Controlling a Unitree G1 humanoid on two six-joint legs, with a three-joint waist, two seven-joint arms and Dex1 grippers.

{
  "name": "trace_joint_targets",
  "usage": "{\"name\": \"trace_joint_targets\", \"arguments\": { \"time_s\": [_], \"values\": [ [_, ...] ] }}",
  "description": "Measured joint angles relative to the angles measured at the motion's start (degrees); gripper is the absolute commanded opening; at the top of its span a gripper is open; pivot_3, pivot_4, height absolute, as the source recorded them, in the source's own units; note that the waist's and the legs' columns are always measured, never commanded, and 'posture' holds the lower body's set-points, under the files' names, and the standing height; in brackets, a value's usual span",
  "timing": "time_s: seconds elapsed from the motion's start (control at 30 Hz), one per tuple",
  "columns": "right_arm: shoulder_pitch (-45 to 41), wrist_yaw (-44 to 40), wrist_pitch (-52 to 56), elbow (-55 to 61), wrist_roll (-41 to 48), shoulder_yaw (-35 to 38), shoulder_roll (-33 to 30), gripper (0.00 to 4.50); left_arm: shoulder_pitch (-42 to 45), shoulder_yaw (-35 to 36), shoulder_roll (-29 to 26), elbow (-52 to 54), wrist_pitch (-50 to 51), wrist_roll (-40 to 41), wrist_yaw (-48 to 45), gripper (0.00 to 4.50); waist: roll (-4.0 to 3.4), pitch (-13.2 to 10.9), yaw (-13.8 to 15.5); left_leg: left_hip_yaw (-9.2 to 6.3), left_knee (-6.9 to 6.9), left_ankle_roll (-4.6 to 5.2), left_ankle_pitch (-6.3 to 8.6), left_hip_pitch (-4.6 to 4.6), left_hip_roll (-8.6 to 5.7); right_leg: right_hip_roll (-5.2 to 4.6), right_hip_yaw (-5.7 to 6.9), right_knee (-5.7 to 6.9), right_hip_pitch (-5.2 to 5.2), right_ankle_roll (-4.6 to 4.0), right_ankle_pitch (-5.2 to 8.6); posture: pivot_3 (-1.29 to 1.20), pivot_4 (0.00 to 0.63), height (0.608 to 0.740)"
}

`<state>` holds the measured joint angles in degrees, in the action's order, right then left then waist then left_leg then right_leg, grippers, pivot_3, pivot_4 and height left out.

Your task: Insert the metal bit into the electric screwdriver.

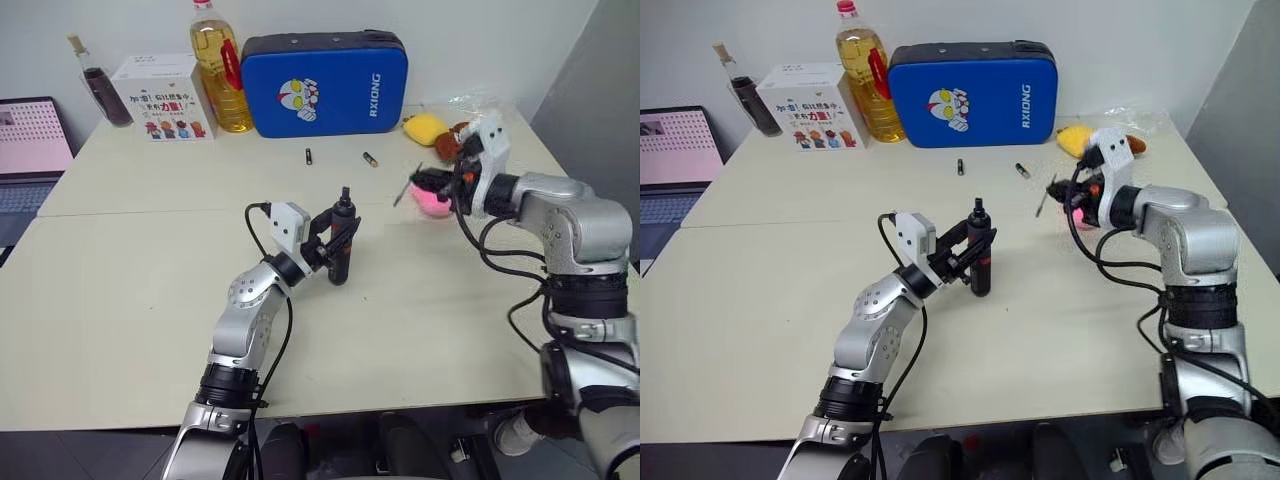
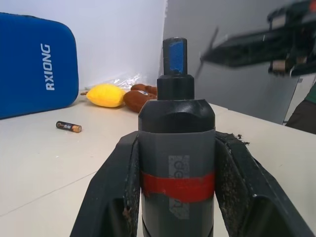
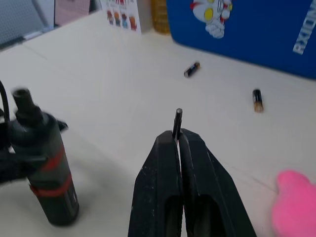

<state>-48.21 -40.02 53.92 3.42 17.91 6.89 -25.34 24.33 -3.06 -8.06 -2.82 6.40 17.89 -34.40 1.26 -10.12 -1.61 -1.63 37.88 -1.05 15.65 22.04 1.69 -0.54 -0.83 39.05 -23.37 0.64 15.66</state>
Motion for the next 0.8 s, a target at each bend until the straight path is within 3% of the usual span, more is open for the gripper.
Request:
{"name": "trace_joint_targets", "arguments": {
  "time_s": [0.2,0.43,0.57,0.8],
  "values": [
    [-0.3,4.7,1.4,5.3,2.3,0.9,1.1,0.09,1.5,0.0,-0.9,-1.2,0.7,0.0,-0.1,1.65,-0.01,0.0,0.0,0.01,0.0,0.0,0.0,-0.01,-0.02,-0.01,0.0,0.0,0.0,0.0,0.0,0.0,0.15,0.74],
    [-9.6,9.0,11.0,5.5,8.4,4.9,1.3,0.09,2.5,0.0,-1.2,-2.3,0.7,-0.2,-0.2,1.65,-0.01,0.0,0.0,0.01,-0.04,0.01,0.0,0.0,-0.01,-0.02,0.0,-0.02,-0.02,0.0,0.0,0.0,0.15,0.74],
    [-13.9,7.5,14.7,2.7,12.9,6.1,0.5,0.09,2.6,0.0,-1.2,-2.4,0.7,-0.2,-0.5,1.65,-0.01,0.0,0.0,0.01,-0.03,0.02,0.0,0.01,-0.01,-0.02,0.01,-0.03,-0.02,0.0,0.0,0.0,0.15,0.74],
    [-14.8,6.6,15.7,-4.8,12.7,3.0,-1.8,0.09,2.7,-0.1,-1.0,-3.0,-1.1,-1.5,-1.0,1.65,-0.02,0.0,0.0,0.07,-0.04,0.02,0.01,0.06,-0.02,-0.05,-0.03,-0.02,-0.08,0.0,0.0,0.0,0.15,0.74]
  ]
}}
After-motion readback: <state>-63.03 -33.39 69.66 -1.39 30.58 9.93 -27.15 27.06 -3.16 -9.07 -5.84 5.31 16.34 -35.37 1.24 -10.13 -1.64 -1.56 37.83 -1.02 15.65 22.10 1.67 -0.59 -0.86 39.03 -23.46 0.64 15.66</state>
